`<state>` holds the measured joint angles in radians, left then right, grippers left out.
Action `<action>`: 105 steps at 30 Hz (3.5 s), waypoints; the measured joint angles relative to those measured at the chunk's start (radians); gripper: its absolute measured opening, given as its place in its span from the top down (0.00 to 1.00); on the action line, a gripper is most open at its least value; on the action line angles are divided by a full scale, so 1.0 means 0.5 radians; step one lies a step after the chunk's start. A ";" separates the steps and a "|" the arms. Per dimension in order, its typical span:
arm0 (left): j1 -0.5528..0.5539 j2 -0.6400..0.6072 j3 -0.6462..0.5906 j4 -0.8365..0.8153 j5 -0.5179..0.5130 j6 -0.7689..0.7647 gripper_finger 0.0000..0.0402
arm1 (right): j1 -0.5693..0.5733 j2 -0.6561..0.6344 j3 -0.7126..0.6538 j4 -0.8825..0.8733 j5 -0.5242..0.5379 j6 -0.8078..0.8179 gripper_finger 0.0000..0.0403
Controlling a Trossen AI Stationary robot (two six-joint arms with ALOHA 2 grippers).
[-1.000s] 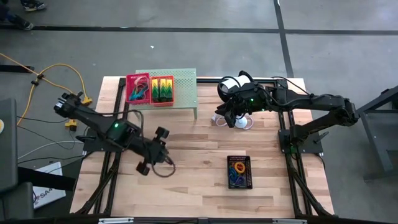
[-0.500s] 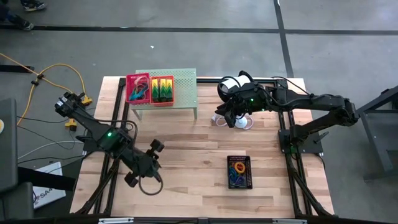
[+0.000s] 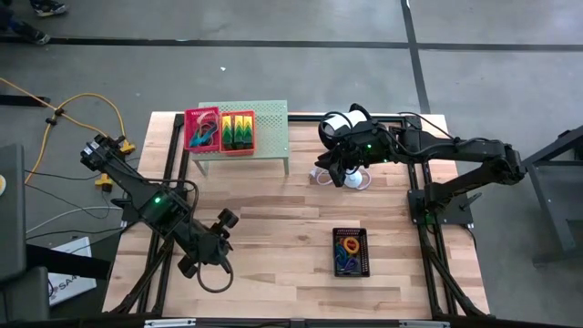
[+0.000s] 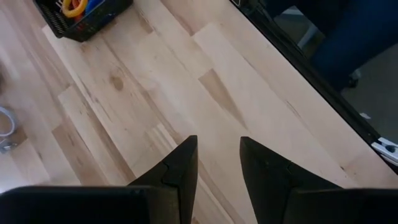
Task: Pick & Place Office Desk Supplies
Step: Put the black basket on the shelf
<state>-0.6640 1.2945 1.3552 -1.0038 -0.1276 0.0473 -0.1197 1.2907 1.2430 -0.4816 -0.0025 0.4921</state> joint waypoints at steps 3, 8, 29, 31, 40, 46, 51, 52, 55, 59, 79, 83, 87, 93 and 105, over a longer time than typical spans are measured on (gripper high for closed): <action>0.001 0.000 0.000 0.017 -0.001 0.020 0.72 | 0.000 0.000 0.000 0.000 0.000 0.000 0.75; 0.001 0.000 0.000 0.035 -0.001 0.023 0.72 | -0.001 0.000 0.000 0.000 0.000 0.000 0.75; 0.001 0.000 0.000 0.036 -0.001 0.024 0.72 | -0.001 0.000 0.000 0.002 0.007 0.000 0.75; 0.001 0.000 0.000 0.036 -0.001 0.024 0.72 | -0.001 0.000 0.000 0.002 -0.004 0.000 0.75; 0.001 0.000 0.000 0.036 -0.001 0.024 0.72 | 0.101 0.000 0.000 -0.126 -0.231 -0.195 0.75; 0.001 0.000 0.000 0.037 -0.001 0.025 0.72 | 0.392 0.000 0.000 -0.227 0.082 -0.354 0.75; 0.001 0.000 0.000 0.037 -0.001 0.024 0.72 | 0.679 0.040 0.001 -0.307 0.317 -0.317 0.75; 0.001 0.000 0.000 0.037 -0.001 0.025 0.72 | 0.737 0.055 0.001 -0.322 0.346 -0.293 0.75; 0.001 0.000 0.000 0.037 -0.001 0.025 0.72 | 0.878 0.125 0.001 -0.331 0.378 -0.227 0.75; 0.001 0.000 0.000 0.037 -0.001 0.025 0.72 | 1.033 0.245 0.001 -0.341 0.372 -0.159 0.75; 0.001 0.000 -0.001 0.037 -0.001 0.025 0.72 | 1.123 0.591 -0.018 -1.000 0.497 -0.179 0.75; 0.002 0.000 -0.001 0.037 -0.001 0.025 0.72 | 1.096 0.593 -0.116 -0.968 0.408 -0.188 0.75; 0.002 0.000 -0.001 0.037 -0.001 0.025 0.72 | 1.061 0.591 -0.229 -0.868 0.328 -0.190 0.75; 0.002 0.000 -0.001 0.036 -0.001 0.025 0.72 | 0.979 0.591 -0.337 -0.759 0.177 -0.204 0.75; 0.002 0.000 -0.001 0.036 -0.001 0.025 0.72 | 0.887 0.591 -0.397 -0.634 0.140 -0.301 0.75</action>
<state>-0.6632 1.2945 1.3548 -0.9859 -0.1280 0.0597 0.3237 1.5860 1.0443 -0.7988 0.0676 0.3414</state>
